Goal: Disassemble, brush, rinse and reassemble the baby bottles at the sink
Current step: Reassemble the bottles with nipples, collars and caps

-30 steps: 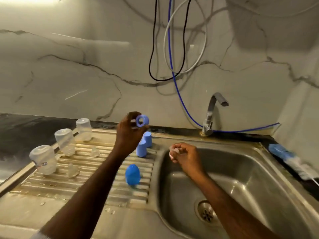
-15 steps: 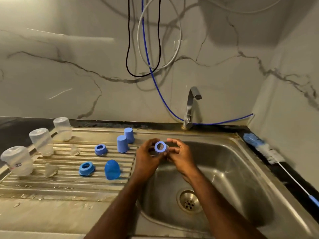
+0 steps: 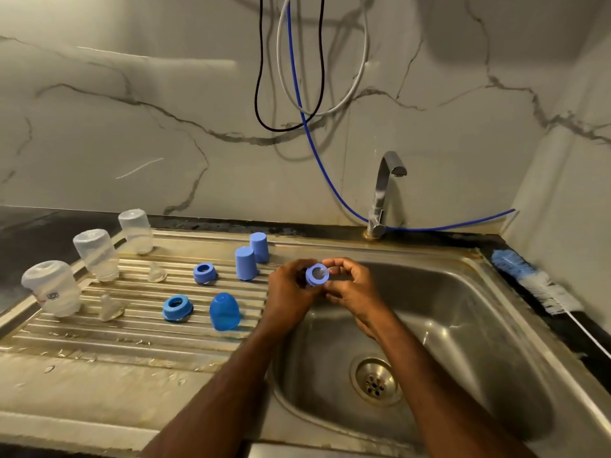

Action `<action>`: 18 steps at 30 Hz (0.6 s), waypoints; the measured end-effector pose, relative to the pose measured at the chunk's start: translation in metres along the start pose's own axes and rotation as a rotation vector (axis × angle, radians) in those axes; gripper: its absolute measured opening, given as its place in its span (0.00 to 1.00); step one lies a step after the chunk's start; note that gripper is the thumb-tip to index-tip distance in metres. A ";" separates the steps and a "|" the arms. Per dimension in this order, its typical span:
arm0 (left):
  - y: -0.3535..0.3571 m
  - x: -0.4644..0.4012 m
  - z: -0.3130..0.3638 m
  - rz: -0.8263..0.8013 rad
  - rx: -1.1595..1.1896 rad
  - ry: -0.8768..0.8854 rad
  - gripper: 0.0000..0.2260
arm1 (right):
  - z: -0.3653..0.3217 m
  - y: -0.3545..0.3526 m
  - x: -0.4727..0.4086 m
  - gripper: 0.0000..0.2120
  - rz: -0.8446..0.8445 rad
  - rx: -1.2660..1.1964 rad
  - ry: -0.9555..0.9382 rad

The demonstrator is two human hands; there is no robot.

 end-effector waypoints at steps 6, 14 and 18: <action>0.001 -0.001 -0.001 0.015 -0.059 0.013 0.19 | -0.022 -0.006 0.005 0.11 0.158 0.365 -0.314; 0.005 0.000 -0.006 -0.030 0.297 -0.076 0.20 | -0.015 -0.015 -0.008 0.02 0.112 0.076 -0.233; 0.011 0.002 -0.010 -0.034 0.590 -0.185 0.20 | -0.030 -0.016 -0.005 0.03 0.187 0.203 -0.383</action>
Point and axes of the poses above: each hand's wrist, its own x-axis away from the middle knuckle, its own y-axis out of the palm, z = x × y, the point moved 9 cm from there along -x, towards the middle knuckle, and after that the axes turned 6 degrees about y, right-handed, at the moved point
